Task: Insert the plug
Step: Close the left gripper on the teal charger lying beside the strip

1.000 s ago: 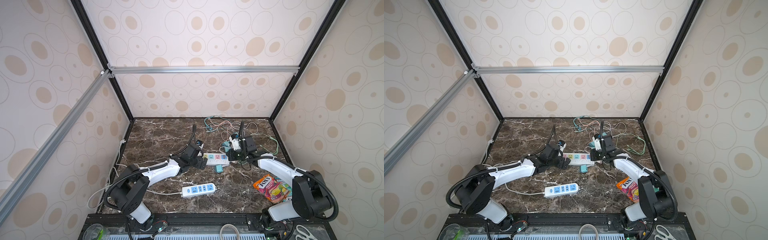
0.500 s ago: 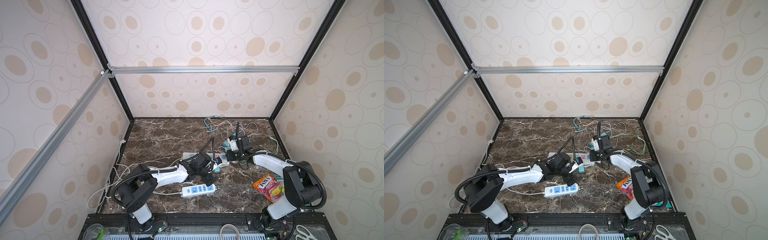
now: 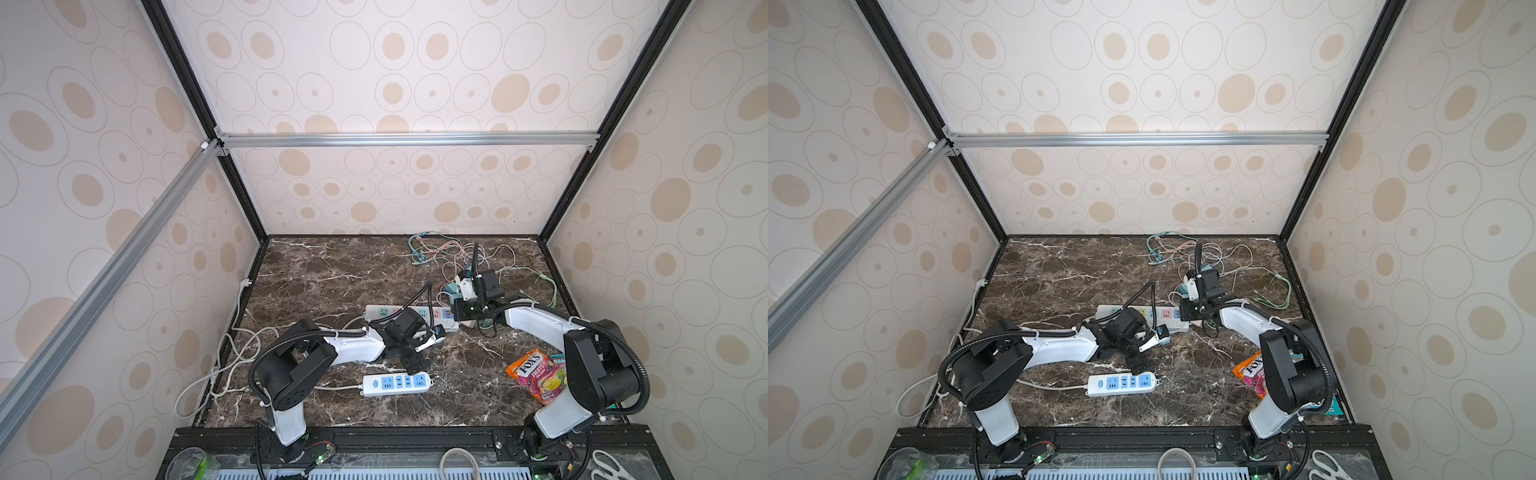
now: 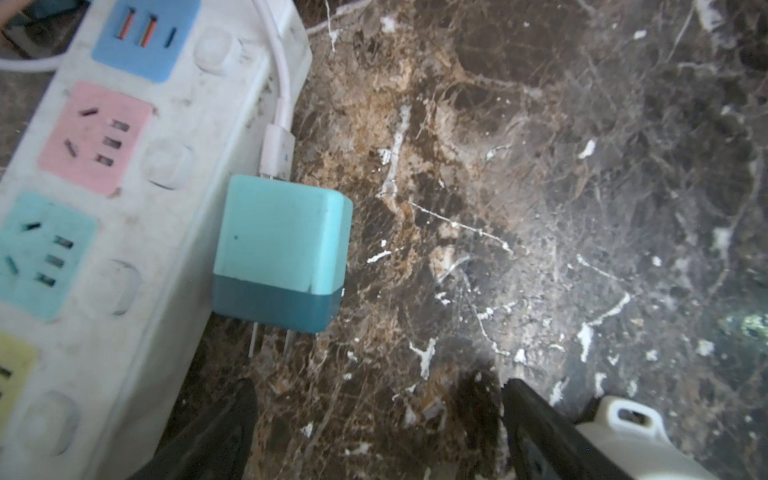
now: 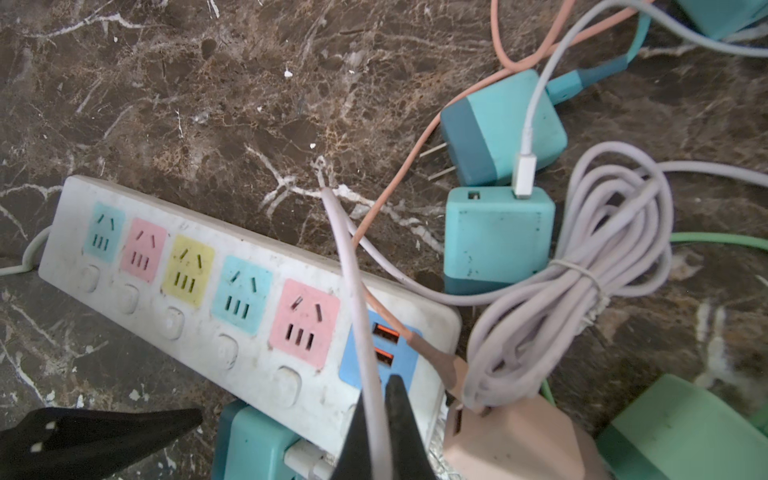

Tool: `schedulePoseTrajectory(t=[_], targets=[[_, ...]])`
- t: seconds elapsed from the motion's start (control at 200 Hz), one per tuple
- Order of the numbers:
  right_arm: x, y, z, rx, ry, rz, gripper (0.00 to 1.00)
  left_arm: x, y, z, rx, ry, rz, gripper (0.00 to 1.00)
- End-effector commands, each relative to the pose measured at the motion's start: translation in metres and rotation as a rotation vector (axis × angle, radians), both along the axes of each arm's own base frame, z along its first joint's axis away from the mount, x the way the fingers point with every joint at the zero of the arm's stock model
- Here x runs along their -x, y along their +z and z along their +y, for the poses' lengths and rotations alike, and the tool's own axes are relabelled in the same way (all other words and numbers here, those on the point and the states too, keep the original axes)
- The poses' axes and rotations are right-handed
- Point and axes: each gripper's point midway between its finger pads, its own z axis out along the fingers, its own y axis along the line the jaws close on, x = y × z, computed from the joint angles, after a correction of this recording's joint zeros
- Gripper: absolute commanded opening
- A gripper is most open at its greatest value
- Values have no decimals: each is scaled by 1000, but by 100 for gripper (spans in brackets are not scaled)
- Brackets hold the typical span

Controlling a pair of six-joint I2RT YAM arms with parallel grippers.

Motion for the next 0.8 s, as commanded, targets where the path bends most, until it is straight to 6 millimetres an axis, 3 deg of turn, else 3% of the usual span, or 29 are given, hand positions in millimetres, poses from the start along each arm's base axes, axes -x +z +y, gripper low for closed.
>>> schedulePoseTrajectory(t=[0.0,0.425,0.795], targets=[[-4,2,2,-4,14,-5,5,-17,11,-12,30,-16,-55,90],[0,0,5,-23,23,8,7,-30,10,-36,105,-61,-76,90],[0,3,5,-28,20,3,8,1,28,-53,194,-158,-33,83]])
